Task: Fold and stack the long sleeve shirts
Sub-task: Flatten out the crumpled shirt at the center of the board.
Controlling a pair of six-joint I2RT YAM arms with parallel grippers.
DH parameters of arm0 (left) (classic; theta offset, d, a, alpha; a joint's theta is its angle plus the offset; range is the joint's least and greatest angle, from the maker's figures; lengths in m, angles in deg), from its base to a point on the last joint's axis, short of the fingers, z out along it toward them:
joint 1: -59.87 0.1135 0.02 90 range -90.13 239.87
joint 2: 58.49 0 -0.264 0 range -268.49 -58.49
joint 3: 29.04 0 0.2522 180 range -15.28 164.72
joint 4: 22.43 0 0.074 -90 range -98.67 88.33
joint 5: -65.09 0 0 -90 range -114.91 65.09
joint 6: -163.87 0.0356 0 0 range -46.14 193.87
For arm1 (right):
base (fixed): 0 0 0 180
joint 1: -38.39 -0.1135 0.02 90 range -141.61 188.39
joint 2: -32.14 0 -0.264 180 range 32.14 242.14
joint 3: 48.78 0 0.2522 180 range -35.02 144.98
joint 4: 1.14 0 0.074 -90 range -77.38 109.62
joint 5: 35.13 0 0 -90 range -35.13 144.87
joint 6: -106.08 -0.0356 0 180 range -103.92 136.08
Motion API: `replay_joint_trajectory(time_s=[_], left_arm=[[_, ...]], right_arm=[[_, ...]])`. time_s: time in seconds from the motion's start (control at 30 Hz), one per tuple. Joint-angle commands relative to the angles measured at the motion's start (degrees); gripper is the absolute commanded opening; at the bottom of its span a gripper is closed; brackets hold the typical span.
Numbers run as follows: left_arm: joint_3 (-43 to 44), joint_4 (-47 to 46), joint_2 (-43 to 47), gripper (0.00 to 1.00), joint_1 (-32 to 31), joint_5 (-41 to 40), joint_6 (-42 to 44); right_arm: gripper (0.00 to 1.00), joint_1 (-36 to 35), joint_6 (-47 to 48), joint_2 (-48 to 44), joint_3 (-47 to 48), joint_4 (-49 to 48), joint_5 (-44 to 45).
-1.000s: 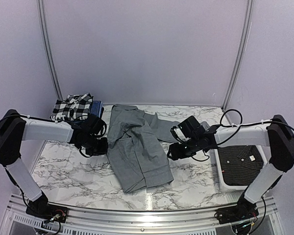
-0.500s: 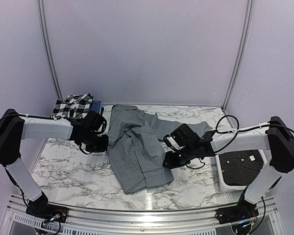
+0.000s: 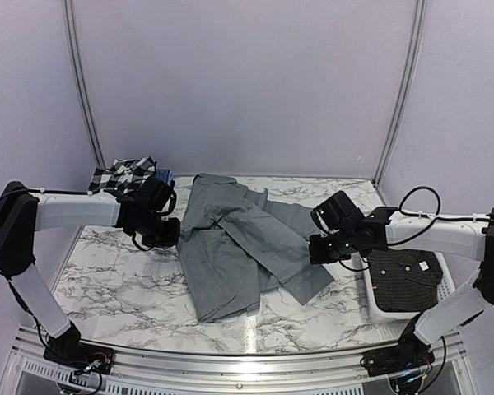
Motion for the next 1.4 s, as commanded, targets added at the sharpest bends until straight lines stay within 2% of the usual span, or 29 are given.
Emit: replay_joint_trajectory(time_s=[0.0,0.13,0.17,0.23,0.27,0.37,0.43,0.57,0.77,0.93,1.1,1.17,1.3,1.37], left_arm=[[2.9,2.2,-0.9,0.00,1.4,-1.6,2.2],[2.8,3.2,-0.7,0.00,3.7,-1.5,2.9],[3.0,3.7,-0.8,0.04,3.8,-1.4,3.5],[3.3,4.1,-0.3,0.23,3.6,-0.5,4.3],[3.4,4.0,0.3,0.29,3.3,-0.4,4.5],[4.1,3.7,2.7,0.47,1.5,-1.0,5.1],[4.6,3.5,5.2,0.53,0.3,-0.4,4.9],[4.4,0.0,10.4,0.64,-2.6,5.6,5.2],[2.3,-7.3,15.9,0.86,-11.0,6.4,10.9],[2.1,-11.8,15.0,0.89,-12.5,9.3,11.4],[3.4,-11.7,12.4,0.91,-12.8,3.2,12.5],[3.3,-12.2,12.1,0.92,-12.8,3.6,13.4],[2.0,-15.8,11.2,0.88,-12.8,5.6,13.9],[2.4,-17.2,10.4,0.77,-12.8,4.5,13.6]], right_arm=[[0.00,-3.0,-0.7,-0.2,-2.7,4.1,1.0],[0.00,-3.9,-2.5,-3.0,-3.6,9.1,5.9],[0.00,-3.1,-2.3,-4.6,-3.2,9.6,5.8],[0.00,-1.4,-1.1,-7.1,-0.5,9.0,3.6],[0.00,-1.3,0.1,-7.8,1.4,7.5,1.6],[0.00,-1.4,2.7,-6.4,8.0,3.9,-5.3],[0.00,-1.5,4.0,-4.2,11.9,0.2,-11.7],[0.00,-2.0,4.3,2.4,18.3,-7.8,-23.4],[0.00,-4.6,2.2,12.8,28.5,-15.5,-31.4],[0.00,-6.3,1.5,18.5,34.8,-17.4,-34.0],[0.00,-7.4,1.2,20.9,37.6,-18.0,-34.8],[0.00,-7.5,1.0,20.9,37.6,-18.1,-34.6],[0.00,-7.4,0.9,21.6,37.7,-18.7,-35.5],[0.00,-7.6,0.9,22.2,38.0,-18.7,-35.9]])
